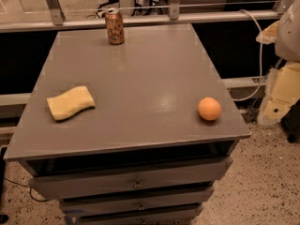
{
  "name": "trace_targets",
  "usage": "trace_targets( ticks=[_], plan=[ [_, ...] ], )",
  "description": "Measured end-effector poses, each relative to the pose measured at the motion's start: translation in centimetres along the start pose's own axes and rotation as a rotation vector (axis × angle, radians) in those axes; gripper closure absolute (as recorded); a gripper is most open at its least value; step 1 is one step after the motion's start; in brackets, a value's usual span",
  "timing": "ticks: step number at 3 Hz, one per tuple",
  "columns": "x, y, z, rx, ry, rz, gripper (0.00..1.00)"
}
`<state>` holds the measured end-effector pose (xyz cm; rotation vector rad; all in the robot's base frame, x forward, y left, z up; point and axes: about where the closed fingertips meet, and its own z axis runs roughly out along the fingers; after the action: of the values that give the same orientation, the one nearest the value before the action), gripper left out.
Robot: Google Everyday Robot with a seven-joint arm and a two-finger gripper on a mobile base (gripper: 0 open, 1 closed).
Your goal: Pick orange
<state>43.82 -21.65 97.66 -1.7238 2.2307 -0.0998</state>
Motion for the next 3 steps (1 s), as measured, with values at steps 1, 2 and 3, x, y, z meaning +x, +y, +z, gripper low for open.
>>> trace_targets(
  ticks=[1, 2, 3],
  plan=[
    [0.0, 0.0, 0.0, 0.0, 0.0, 0.0, 0.0],
    [0.1, 0.2, 0.9, -0.024, -0.045, 0.035, 0.0],
    [0.4, 0.1, 3.4, -0.067, -0.129, 0.104, 0.0]
  ],
)
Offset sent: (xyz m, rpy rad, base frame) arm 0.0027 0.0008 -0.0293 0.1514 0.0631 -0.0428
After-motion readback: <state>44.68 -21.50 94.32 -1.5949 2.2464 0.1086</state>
